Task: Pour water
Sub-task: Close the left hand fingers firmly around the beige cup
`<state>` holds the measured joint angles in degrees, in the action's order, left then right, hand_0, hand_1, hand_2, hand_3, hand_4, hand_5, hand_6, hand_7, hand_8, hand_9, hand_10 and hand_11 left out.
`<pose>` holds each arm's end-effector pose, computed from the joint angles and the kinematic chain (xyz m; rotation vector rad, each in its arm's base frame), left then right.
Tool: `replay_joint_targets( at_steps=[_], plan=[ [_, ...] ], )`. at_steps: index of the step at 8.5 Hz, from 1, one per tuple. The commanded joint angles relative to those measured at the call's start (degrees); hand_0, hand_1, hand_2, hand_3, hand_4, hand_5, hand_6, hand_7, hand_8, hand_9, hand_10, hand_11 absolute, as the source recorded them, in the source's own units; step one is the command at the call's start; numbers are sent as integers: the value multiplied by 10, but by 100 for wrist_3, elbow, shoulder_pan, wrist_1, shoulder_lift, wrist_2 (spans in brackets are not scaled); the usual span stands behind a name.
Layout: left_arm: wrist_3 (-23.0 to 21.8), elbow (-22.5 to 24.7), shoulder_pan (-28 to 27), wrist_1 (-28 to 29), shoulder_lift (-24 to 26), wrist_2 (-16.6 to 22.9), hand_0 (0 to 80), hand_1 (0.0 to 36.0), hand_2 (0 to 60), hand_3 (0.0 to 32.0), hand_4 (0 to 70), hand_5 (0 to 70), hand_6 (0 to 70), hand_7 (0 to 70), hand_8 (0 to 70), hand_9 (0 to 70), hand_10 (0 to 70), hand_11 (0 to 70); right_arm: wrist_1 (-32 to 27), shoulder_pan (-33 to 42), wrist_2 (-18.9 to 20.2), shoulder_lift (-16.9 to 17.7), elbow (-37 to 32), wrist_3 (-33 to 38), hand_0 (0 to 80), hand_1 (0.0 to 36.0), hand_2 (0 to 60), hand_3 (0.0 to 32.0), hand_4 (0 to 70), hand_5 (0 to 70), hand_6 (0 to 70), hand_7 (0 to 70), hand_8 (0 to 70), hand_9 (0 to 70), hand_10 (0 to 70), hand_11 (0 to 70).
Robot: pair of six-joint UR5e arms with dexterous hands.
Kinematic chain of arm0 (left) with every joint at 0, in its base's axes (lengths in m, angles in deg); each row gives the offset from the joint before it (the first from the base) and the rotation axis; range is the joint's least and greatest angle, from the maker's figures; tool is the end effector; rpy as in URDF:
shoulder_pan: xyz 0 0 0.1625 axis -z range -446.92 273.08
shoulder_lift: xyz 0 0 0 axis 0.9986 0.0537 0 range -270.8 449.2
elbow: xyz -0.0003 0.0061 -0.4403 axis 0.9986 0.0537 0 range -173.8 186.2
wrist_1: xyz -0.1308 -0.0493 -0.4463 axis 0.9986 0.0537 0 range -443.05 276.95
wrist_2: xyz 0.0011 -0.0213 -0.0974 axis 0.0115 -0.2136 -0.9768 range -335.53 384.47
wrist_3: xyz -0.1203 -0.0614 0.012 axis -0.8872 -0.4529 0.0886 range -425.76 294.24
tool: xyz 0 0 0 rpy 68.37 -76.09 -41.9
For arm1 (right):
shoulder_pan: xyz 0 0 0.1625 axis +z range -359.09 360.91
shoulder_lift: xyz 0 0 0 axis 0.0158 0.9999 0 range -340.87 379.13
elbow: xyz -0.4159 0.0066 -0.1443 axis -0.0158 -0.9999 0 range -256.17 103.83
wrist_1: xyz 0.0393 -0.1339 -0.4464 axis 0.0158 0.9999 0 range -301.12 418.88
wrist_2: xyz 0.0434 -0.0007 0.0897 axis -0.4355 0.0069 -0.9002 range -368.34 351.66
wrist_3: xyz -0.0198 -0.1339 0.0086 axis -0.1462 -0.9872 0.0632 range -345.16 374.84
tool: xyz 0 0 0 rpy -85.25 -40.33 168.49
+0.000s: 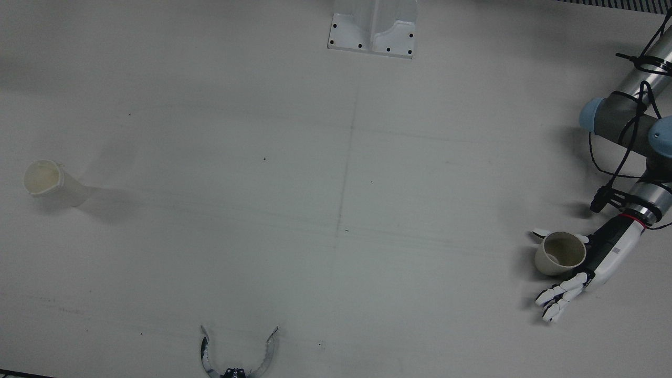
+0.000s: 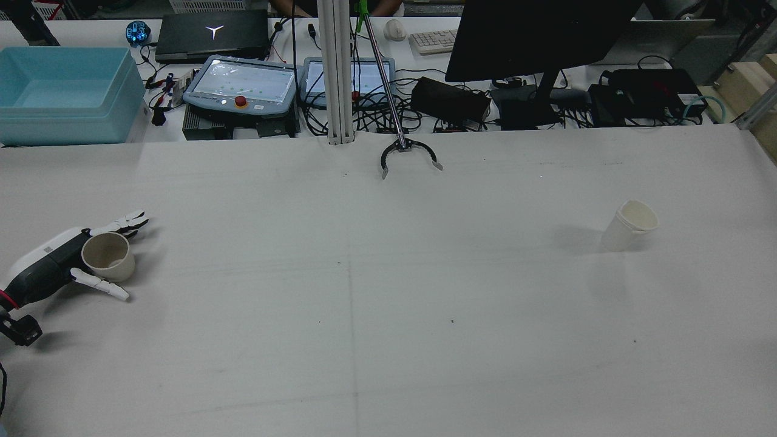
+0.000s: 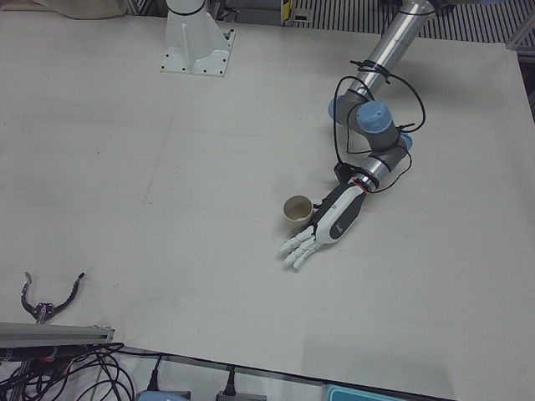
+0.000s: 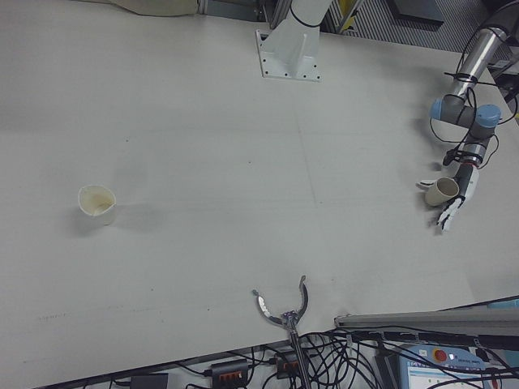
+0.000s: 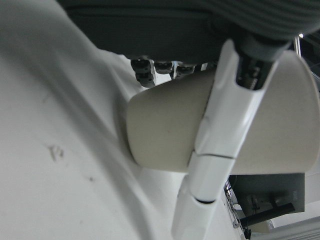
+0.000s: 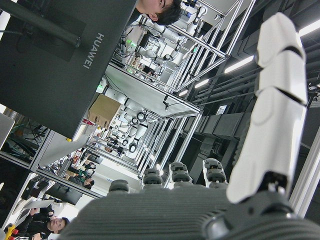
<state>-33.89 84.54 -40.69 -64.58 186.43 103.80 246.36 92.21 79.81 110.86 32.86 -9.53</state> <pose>0.3393 -0.5831 0.6984 -0.0642 2.0694 -1.3918 0.1505 -0.5621 0.5444 0.5273 -2.1768 1.8541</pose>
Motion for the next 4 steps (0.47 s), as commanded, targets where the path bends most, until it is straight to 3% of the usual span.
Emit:
replay_joint_targets(
  at_steps=[1, 4],
  plan=[
    [-120, -3, -9, -79, -2, 3, 800, 360, 0, 0, 275, 0, 49, 56, 39, 8, 57, 136, -1, 2, 0, -6, -13, -6, 516, 199, 137, 82, 3, 73, 64, 72, 62, 36, 0, 0],
    [-137, -12, 0, -97, -2, 3, 800, 360, 0, 0, 284, 0, 50, 58, 39, 9, 60, 140, -1, 2, -9, 3, -13, -6, 515, 197, 133, 84, 7, 73, 64, 68, 60, 34, 0, 0]
  ],
)
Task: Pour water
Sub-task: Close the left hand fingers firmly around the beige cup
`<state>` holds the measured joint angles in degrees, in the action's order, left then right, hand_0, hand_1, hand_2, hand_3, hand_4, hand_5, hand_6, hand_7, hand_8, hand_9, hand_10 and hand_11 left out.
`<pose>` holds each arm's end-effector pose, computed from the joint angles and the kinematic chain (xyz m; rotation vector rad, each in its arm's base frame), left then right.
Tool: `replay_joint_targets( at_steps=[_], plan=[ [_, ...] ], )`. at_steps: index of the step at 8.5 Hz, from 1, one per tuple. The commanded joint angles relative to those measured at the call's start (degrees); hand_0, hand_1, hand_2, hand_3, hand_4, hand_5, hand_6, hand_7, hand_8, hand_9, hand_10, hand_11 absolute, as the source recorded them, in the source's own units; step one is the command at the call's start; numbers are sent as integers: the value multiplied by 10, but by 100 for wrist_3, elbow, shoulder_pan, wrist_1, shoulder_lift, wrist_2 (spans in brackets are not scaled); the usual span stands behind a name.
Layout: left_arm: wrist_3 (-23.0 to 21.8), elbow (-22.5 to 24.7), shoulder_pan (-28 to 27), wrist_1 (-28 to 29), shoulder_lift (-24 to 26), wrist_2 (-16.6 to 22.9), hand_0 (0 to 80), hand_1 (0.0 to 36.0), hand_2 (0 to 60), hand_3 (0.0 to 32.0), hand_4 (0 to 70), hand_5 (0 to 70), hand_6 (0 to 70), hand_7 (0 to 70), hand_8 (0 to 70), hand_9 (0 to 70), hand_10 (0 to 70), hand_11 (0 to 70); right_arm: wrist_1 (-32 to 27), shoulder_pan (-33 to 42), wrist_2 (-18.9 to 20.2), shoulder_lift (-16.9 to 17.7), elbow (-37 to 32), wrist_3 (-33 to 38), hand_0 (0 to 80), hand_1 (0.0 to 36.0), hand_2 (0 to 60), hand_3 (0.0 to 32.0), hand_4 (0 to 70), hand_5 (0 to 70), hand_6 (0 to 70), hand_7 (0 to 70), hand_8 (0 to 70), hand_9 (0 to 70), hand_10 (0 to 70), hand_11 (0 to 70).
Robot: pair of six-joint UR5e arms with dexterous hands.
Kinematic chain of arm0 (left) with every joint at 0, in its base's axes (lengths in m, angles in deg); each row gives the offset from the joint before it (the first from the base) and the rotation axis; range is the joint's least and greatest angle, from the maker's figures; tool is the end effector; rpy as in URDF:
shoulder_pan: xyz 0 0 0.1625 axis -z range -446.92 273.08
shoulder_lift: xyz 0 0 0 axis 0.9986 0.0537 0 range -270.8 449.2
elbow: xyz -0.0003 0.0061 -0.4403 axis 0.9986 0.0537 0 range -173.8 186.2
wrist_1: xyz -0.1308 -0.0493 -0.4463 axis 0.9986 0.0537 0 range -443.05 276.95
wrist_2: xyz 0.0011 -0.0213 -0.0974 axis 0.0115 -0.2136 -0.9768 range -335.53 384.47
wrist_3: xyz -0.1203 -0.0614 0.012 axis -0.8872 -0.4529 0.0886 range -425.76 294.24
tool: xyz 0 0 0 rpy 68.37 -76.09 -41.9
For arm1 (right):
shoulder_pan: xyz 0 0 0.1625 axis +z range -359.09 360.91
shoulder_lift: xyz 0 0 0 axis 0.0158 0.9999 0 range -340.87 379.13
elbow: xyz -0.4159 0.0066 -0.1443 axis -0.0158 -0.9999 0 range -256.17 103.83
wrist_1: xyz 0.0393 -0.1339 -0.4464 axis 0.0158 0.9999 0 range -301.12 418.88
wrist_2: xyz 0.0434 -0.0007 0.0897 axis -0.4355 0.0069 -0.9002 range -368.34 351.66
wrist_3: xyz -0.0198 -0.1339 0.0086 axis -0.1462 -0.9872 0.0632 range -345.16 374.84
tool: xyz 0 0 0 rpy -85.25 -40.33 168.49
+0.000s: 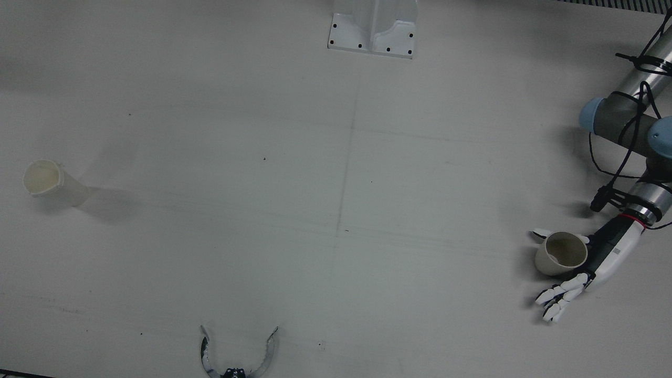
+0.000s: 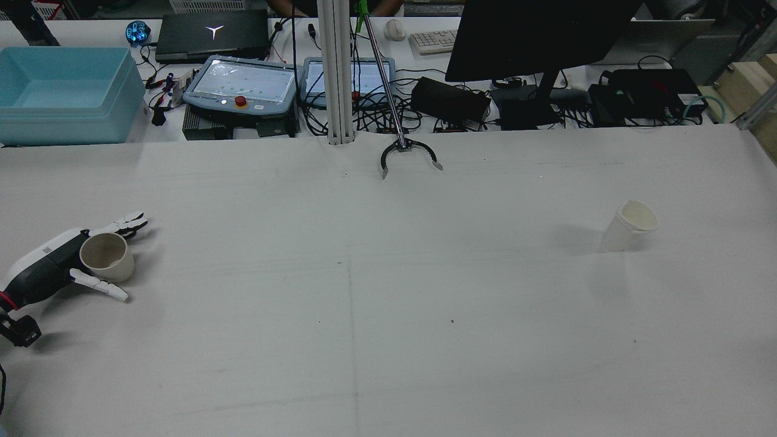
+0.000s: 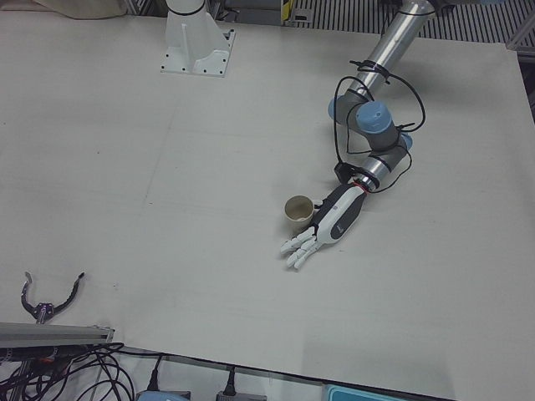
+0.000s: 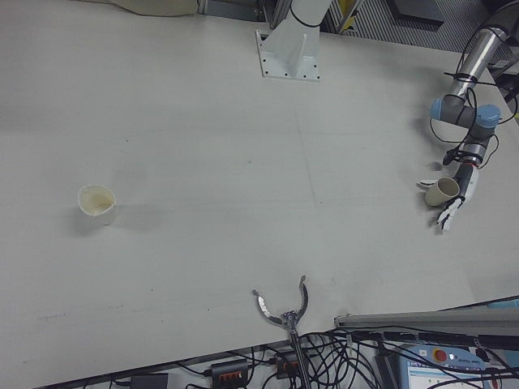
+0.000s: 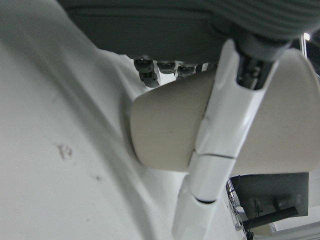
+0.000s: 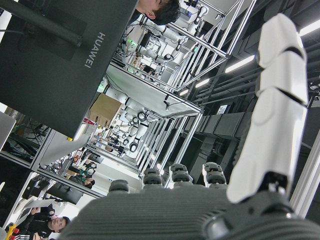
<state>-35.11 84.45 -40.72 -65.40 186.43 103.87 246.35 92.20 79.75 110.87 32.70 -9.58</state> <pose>0.3390 -0.5821 0.7015 -0.0848 2.0569 -1.4127 0.1505 -0.5622 0.5461 0.5284 -2.1736 1.8571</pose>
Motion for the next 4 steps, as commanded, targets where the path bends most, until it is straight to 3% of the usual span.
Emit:
replay_joint_targets(
  at_steps=[1, 2, 4],
  plan=[
    [-25, 5, 3, -59, -2, -4, 800, 360, 0, 0, 293, 0, 52, 60, 40, 9, 62, 142, 0, 2, -3, 2, 3, -1, 515, 197, 138, 86, 8, 73, 67, 72, 63, 37, 0, 0],
    [-25, 23, 12, -59, -19, -13, 800, 360, 0, 0, 308, 0, 53, 62, 43, 9, 62, 143, 0, 2, -3, 2, -6, -1, 513, 196, 138, 86, 7, 72, 66, 69, 63, 37, 0, 0],
    [-25, 67, 21, -86, -37, -30, 800, 360, 0, 0, 306, 314, 53, 66, 42, 6, 66, 147, 0, 2, -3, 2, -6, -1, 512, 191, 133, 88, 12, 71, 65, 71, 65, 40, 0, 0]
  ],
)
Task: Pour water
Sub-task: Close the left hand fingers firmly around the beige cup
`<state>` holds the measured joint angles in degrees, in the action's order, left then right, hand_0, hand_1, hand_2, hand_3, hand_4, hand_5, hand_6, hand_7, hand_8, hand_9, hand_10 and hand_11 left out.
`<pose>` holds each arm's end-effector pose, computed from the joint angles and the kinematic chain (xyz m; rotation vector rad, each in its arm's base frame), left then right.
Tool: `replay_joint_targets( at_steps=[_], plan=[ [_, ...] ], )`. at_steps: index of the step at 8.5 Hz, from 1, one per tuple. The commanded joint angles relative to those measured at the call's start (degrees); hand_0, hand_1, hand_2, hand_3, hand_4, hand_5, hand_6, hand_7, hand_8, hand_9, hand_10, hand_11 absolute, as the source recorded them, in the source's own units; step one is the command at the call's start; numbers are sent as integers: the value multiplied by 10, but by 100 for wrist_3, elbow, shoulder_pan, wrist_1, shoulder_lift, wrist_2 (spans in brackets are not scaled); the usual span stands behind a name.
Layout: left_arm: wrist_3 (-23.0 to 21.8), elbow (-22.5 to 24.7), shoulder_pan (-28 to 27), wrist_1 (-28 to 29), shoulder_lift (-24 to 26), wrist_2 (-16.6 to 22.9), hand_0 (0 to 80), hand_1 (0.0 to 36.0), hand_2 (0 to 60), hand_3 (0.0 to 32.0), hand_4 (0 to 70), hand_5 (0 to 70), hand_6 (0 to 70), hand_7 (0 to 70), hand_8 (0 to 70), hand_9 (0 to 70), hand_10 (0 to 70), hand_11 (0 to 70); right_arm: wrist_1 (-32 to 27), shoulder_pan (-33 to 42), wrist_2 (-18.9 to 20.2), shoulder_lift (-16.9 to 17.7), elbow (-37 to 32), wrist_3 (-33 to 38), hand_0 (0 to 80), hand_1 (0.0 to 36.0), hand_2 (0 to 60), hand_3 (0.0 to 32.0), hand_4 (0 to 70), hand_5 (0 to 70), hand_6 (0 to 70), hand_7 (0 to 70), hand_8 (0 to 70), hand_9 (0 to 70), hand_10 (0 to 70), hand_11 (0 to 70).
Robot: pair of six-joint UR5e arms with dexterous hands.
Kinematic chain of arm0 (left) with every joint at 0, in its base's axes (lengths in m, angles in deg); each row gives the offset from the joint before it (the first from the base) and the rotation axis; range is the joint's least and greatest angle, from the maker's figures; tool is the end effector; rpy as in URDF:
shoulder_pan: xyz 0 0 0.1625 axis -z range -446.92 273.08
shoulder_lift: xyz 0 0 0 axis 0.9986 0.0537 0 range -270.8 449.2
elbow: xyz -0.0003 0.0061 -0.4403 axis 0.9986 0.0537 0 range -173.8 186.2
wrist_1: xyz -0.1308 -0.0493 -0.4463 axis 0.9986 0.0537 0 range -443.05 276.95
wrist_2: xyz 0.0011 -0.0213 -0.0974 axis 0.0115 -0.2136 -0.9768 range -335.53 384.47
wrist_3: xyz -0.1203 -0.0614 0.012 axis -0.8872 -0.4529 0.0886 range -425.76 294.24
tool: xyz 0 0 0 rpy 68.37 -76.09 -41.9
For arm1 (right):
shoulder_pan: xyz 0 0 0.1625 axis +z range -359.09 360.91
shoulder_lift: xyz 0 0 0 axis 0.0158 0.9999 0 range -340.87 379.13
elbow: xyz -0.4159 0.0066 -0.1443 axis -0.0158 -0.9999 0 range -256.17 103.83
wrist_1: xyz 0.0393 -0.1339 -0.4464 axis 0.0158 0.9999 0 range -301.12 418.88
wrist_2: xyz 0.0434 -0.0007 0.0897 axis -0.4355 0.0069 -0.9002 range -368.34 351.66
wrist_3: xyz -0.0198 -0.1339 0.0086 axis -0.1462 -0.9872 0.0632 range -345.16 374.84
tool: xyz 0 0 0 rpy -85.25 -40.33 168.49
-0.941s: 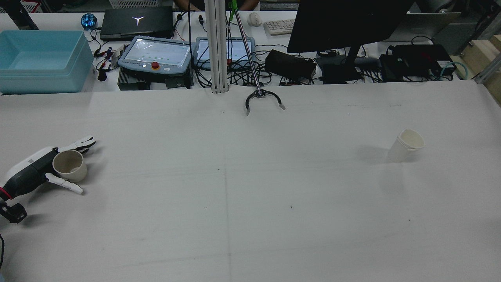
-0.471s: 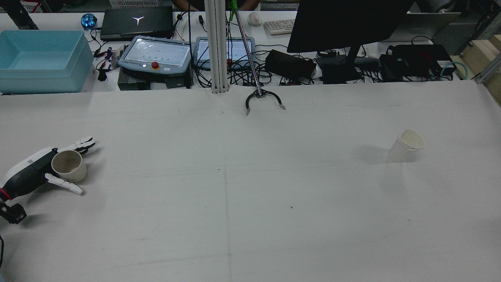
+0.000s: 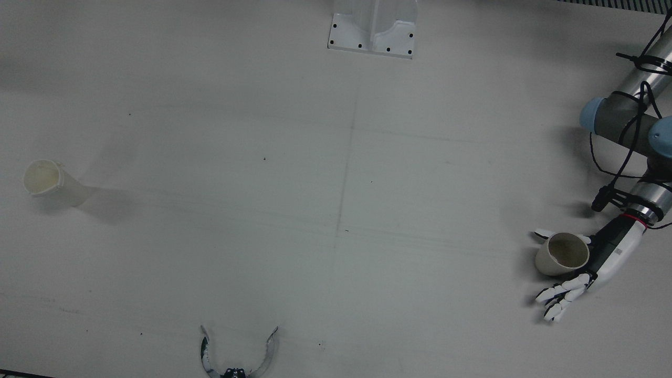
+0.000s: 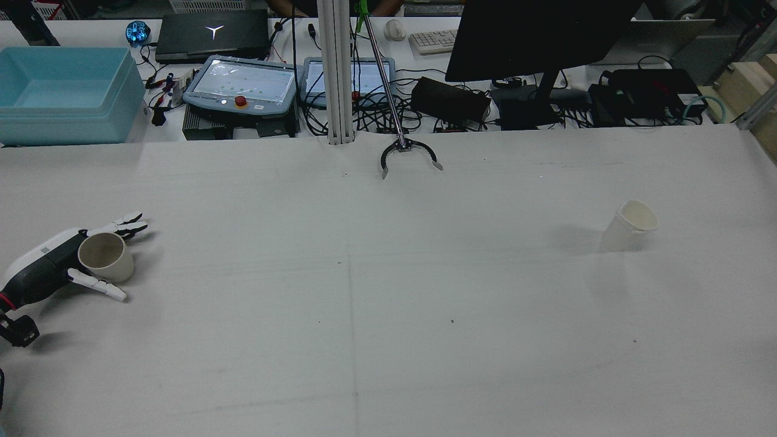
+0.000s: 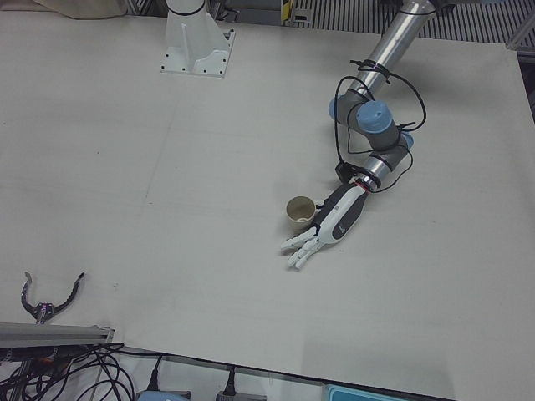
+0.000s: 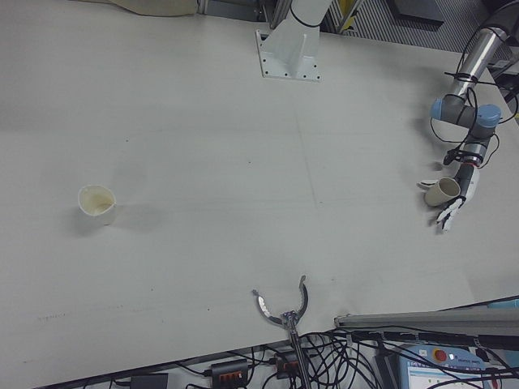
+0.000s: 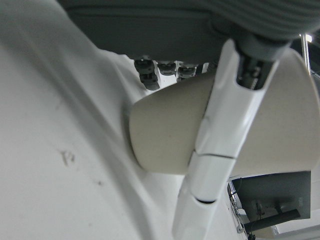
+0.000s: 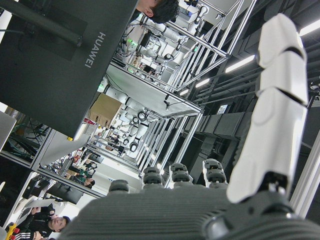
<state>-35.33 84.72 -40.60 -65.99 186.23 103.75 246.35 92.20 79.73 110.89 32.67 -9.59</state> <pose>0.3361 -0.5814 0.7026 -0.0832 2.0495 -1.4233 0.1506 -0.5621 0.5466 0.5287 -2.1726 1.8581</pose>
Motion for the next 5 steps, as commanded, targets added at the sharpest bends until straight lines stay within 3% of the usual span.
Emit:
replay_joint_targets(
  at_steps=[1, 2, 4, 5],
  plan=[
    [-2, 83, 8, -71, -26, -18, 800, 360, 0, 0, 311, 585, 49, 62, 42, 5, 68, 149, 0, 3, 0, 0, -3, 0, 509, 190, 133, 90, 15, 71, 66, 72, 65, 40, 0, 0],
    [-2, 136, 17, -132, -26, -36, 800, 360, 0, 0, 337, 700, 51, 68, 44, 4, 70, 150, 0, 3, 0, 0, -3, 9, 509, 190, 134, 92, 14, 71, 65, 73, 63, 37, 0, 0],
    [-133, 145, 17, -255, -35, -71, 800, 360, 408, 0, 509, 700, 79, 112, 55, 12, 82, 161, 0, -6, 0, 0, -12, 0, 508, 188, 134, 90, 13, 71, 67, 74, 65, 40, 0, 0],
    [-160, 145, 17, -291, -35, -158, 800, 360, 600, 0, 647, 700, 105, 157, 59, 21, 90, 170, -9, -6, -35, 0, -55, 9, 508, 188, 136, 90, 13, 70, 66, 71, 65, 40, 0, 0]
  ],
)
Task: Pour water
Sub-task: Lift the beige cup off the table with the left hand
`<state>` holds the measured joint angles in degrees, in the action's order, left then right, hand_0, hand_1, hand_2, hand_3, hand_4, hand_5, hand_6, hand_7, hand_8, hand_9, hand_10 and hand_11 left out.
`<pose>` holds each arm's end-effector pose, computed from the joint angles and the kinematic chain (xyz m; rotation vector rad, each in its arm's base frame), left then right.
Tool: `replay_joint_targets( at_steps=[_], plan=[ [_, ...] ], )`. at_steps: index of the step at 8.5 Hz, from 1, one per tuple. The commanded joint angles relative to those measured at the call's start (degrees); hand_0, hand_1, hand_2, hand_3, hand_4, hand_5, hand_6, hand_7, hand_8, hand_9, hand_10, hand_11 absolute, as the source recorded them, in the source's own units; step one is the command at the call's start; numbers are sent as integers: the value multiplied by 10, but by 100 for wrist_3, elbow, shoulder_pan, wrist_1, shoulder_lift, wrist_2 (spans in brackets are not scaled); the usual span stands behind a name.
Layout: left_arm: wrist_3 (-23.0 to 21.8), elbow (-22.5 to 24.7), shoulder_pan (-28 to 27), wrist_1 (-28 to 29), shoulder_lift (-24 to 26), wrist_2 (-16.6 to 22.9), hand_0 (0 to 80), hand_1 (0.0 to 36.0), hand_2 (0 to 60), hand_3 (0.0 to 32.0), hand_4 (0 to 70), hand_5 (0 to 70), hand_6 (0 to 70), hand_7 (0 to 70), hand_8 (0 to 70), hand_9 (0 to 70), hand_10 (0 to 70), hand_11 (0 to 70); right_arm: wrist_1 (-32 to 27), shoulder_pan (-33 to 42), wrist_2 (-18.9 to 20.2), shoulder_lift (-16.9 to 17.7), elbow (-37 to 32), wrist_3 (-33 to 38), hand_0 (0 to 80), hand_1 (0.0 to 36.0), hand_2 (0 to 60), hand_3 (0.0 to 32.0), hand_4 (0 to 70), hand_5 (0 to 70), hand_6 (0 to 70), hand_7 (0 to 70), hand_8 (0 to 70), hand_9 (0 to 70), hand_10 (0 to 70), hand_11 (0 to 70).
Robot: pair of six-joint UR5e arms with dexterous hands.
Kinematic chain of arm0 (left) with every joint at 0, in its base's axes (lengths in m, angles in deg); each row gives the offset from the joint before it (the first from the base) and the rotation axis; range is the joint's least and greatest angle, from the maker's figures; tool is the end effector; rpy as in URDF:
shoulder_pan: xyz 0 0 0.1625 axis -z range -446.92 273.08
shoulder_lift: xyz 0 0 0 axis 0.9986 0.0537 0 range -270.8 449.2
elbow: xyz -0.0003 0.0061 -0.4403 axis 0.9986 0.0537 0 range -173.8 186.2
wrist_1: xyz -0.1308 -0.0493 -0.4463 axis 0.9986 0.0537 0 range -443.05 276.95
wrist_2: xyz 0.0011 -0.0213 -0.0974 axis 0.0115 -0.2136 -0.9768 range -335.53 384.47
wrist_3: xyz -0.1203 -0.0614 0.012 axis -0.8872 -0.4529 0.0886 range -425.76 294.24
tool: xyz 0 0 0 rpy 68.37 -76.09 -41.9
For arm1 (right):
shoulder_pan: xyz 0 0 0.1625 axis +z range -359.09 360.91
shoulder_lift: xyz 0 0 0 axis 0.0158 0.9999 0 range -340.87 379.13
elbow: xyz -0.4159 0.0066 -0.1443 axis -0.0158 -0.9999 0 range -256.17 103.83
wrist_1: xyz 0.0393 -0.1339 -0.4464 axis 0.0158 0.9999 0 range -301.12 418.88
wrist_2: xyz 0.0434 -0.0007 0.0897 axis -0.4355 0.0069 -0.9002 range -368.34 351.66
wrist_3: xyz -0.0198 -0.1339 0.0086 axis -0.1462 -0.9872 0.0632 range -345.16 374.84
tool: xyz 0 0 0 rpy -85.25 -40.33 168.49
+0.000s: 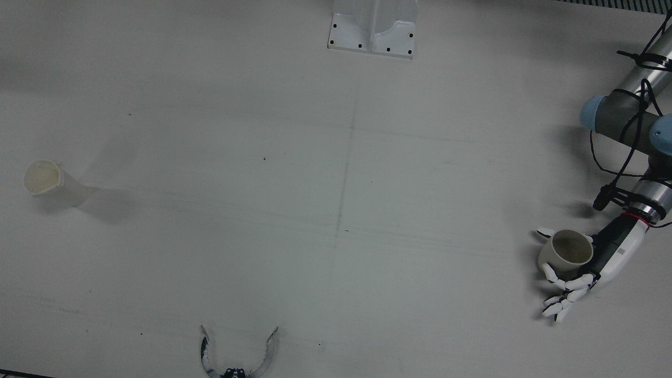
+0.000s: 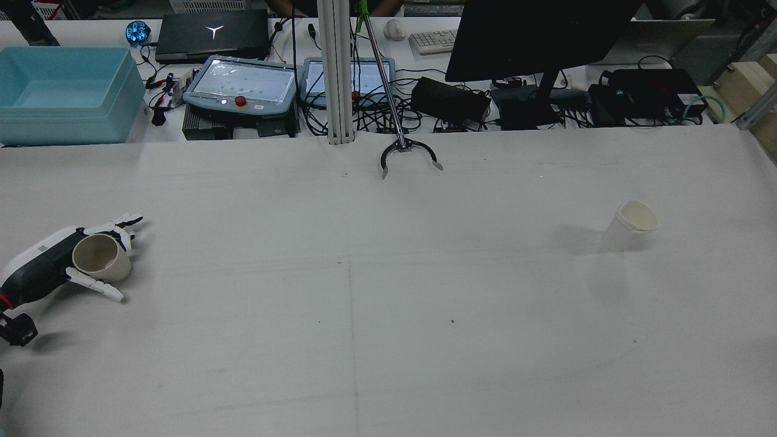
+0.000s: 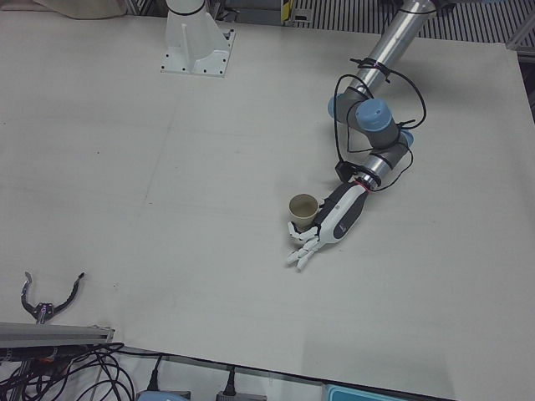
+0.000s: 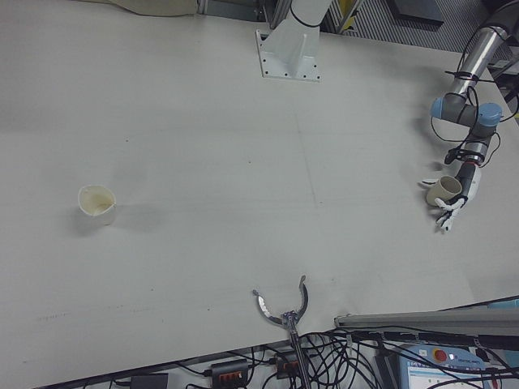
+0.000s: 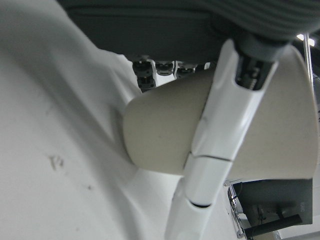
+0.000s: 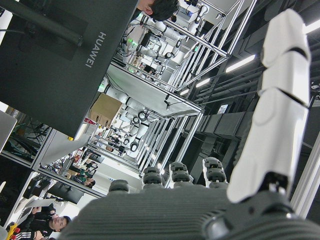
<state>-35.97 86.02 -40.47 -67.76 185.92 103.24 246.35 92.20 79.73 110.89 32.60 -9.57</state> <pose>0.3318 -0.5808 0.6972 -0.0824 2.0413 -1.4464 0.1506 -0.5621 0.5473 0.5281 -2.1716 1.8595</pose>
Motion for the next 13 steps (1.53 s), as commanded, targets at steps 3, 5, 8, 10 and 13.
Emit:
replay_joint_targets(
  at_steps=[3, 5, 8, 10, 13],
  plan=[
    [-333, 42, 31, -237, -22, -134, 800, 360, 600, 0, 700, 700, 327, 420, 178, 183, 146, 246, -18, -24, -35, -9, -75, 16, 507, 189, 133, 88, 5, 71, 64, 70, 66, 42, 0, 0],
    [-1130, 164, 39, -517, -48, -99, 800, 360, 600, 0, 700, 700, 362, 449, 199, 199, 159, 266, -18, -24, -35, -17, -75, 24, 508, 189, 136, 96, 8, 71, 64, 73, 63, 39, 0, 0],
    [-1678, 296, 40, -527, -214, -81, 800, 360, 600, 0, 700, 700, 269, 208, 147, 86, 130, 220, -18, -24, -35, -18, -75, 25, 511, 191, 134, 98, 6, 71, 63, 71, 63, 38, 0, 0],
    [-1774, 559, 31, -474, -434, -63, 800, 360, 600, 0, 700, 700, 194, 146, 99, 30, 98, 172, -18, -15, -35, -61, -66, 33, 511, 192, 133, 98, 8, 72, 64, 72, 65, 41, 0, 0],
    [-2030, 622, 31, -264, -435, -72, 800, 360, 600, 0, 700, 700, 161, 140, 82, 20, 93, 164, -26, -129, -35, -132, -84, 25, 511, 192, 137, 102, 17, 72, 68, 77, 67, 43, 0, 0]
  ],
)
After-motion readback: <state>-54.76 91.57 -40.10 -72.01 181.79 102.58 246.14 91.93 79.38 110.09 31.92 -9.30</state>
